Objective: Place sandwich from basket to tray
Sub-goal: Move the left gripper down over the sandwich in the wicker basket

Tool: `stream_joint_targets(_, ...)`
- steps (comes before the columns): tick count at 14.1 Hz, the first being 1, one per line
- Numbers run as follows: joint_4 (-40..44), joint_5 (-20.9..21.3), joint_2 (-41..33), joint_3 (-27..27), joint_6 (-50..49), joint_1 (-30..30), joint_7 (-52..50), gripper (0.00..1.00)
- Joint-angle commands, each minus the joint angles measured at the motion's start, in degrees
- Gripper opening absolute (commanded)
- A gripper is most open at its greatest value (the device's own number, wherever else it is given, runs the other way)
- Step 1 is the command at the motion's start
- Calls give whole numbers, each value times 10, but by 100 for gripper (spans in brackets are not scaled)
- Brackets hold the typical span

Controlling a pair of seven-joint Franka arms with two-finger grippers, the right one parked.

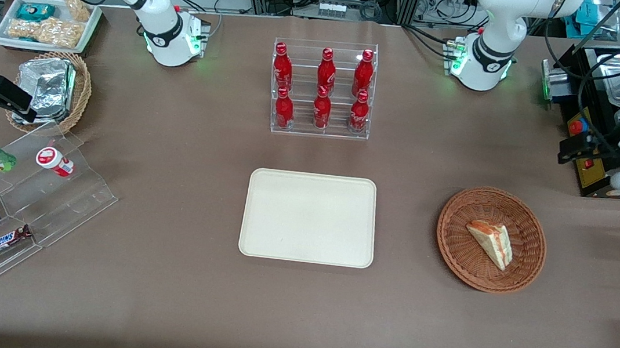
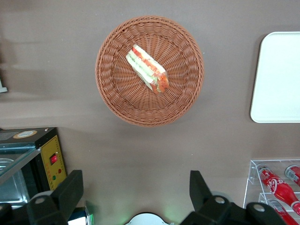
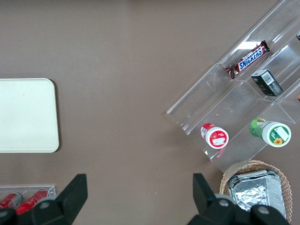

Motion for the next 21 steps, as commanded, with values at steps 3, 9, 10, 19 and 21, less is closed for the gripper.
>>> stream_joint_targets(3,-55,23,59,-2,93,5,-39,100)
stream_joint_targets(9,-229,55,78,-3,354,1,-196,100)
stream_joint_targets(10,-235,55,88,-4,376,1,-238,100)
stream_joint_targets(19,-199,-3,201,-6,472,-4,-466,100)
stream_joint_targets(21,-192,-2,221,-6,477,-4,-469,96)
